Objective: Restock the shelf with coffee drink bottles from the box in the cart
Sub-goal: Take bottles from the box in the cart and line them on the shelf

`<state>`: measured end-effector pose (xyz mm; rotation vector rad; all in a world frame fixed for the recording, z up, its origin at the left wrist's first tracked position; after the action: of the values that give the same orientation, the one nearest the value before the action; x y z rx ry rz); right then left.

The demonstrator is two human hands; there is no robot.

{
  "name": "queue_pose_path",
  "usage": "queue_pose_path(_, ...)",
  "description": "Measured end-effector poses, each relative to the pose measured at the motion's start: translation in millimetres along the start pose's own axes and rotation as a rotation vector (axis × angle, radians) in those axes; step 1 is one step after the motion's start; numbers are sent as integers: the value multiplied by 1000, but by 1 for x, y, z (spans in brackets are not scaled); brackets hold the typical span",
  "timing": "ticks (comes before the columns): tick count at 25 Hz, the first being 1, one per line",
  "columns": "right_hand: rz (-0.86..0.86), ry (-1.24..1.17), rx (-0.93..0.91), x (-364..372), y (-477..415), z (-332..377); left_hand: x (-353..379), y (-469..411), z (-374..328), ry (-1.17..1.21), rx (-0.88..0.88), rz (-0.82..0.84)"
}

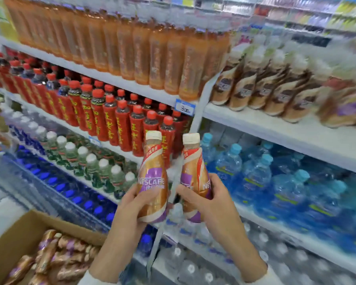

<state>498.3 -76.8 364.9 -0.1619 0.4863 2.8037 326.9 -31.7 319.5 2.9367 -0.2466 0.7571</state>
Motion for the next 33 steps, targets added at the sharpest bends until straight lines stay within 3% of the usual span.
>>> queue_pose_path(5,-214,-132,16,-136,23,-20,134,-2,53,0,-48,210)
queue_pose_path(11,-368,-181,-11,-298,50,-40,284,15,120,-40,-79,337)
queue_pose_path(18,-515,-216,-136,-461,46,-10,440,2,141,-179,92,443)
queue_pose_path(24,-539,-162,-282,-527,10,34,536,-40,126,-471,332,576)
queue_pose_path(33,-454,-231,-212,-546,-29,9,550,-71,153,-585,383,621)
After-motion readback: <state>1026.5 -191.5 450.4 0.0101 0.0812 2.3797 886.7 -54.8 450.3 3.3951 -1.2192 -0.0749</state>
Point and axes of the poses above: each hand's wrist, its own y-axis away from the middle knuckle, its own x-axis out of the palm, z = x × y, the point moved 9 cm from there along -y, towards the middle knuckle, and after that the axes turned 11 degrees about x, right-handed, at the moved point
